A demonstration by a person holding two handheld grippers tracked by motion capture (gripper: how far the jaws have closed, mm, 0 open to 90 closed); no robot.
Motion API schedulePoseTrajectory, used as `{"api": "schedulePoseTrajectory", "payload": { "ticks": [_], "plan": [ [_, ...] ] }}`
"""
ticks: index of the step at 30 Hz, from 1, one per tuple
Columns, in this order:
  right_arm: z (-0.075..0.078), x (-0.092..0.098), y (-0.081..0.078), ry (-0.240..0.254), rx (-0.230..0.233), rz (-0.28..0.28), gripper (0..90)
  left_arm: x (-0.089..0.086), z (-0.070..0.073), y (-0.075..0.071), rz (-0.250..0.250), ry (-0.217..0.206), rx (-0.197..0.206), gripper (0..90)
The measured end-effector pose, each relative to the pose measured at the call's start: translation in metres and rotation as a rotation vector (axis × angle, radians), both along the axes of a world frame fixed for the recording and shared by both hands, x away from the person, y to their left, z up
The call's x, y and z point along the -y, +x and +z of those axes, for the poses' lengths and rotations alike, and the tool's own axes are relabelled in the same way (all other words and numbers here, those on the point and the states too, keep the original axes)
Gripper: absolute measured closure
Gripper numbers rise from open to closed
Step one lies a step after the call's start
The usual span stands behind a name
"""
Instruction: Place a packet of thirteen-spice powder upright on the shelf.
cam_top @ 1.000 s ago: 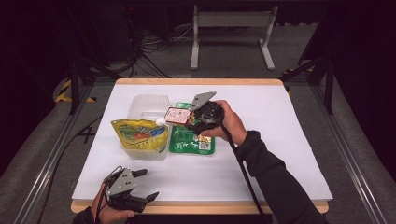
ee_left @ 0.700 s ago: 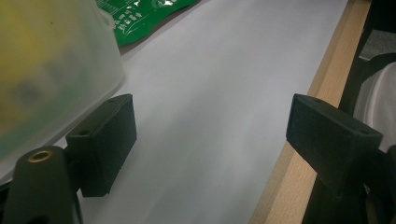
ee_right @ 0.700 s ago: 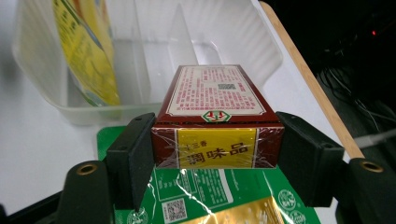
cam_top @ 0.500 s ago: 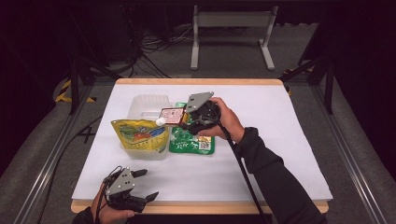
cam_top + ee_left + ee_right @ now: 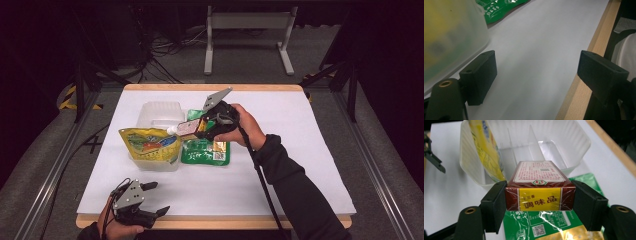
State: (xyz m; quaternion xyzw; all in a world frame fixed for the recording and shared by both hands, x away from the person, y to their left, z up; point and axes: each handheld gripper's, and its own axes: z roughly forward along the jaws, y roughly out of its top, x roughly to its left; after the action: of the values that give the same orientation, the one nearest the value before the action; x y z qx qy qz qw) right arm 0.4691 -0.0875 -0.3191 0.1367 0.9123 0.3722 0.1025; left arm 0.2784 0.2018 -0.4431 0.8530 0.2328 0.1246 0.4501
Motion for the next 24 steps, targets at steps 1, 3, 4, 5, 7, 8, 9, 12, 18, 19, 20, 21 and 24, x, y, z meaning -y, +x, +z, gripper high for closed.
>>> {"api": "schedulePoseTrajectory", "payload": {
  "ticks": [1, 3, 4, 5, 7, 8, 9, 12, 18, 19, 20, 21, 24],
  "plan": [
    [-0.002, 0.000, 0.003, 0.010, -0.030, -0.018, 32.9, 0.000, 0.000, 0.000, -0.002, 0.002, 0.001, 16.8],
    [-0.006, 0.001, 0.007, 0.041, -0.074, -0.043, 32.8, 0.001, 0.000, 0.000, -0.005, 0.004, 0.003, 16.9],
    [-0.006, 0.001, 0.008, 0.073, -0.099, -0.063, 32.8, 0.001, 0.000, 0.000, -0.005, 0.002, 0.003, 16.8],
    [-0.005, 0.002, 0.010, 0.102, -0.129, -0.084, 32.8, 0.001, 0.000, 0.001, -0.005, 0.004, 0.002, 16.8],
    [-0.004, 0.002, 0.012, 0.121, -0.151, -0.105, 32.8, 0.001, 0.000, 0.001, -0.007, 0.004, 0.004, 16.9],
    [-0.002, -0.001, 0.011, 0.120, -0.142, -0.104, 32.8, 0.001, 0.000, 0.001, -0.009, 0.006, 0.003, 16.9],
    [-0.001, -0.002, 0.011, 0.118, -0.136, -0.101, 32.8, 0.001, 0.000, 0.000, -0.010, 0.008, 0.002, 16.9],
    [0.004, -0.012, 0.007, 0.086, -0.088, -0.081, 32.7, 0.001, 0.000, 0.001, -0.012, 0.004, 0.004, 16.9],
    [0.013, -0.034, 0.001, 0.062, -0.042, -0.068, 32.1, 0.001, 0.000, 0.001, -0.010, 0.009, 0.005, 16.8],
    [0.014, -0.039, 0.001, 0.060, -0.029, -0.060, 31.9, 0.001, 0.000, 0.001, -0.011, 0.010, 0.003, 16.8],
    [0.014, -0.041, 0.000, 0.058, -0.019, -0.052, 31.7, 0.000, 0.000, 0.001, -0.009, 0.010, 0.003, 16.8],
    [0.015, -0.046, -0.001, 0.054, 0.002, -0.033, 31.5, 0.000, -0.001, 0.001, -0.008, 0.008, 0.004, 16.8],
    [0.015, -0.054, -0.002, 0.054, 0.029, -0.004, 31.0, 0.000, 0.000, 0.000, -0.009, 0.007, 0.007, 16.8]
  ]
}}
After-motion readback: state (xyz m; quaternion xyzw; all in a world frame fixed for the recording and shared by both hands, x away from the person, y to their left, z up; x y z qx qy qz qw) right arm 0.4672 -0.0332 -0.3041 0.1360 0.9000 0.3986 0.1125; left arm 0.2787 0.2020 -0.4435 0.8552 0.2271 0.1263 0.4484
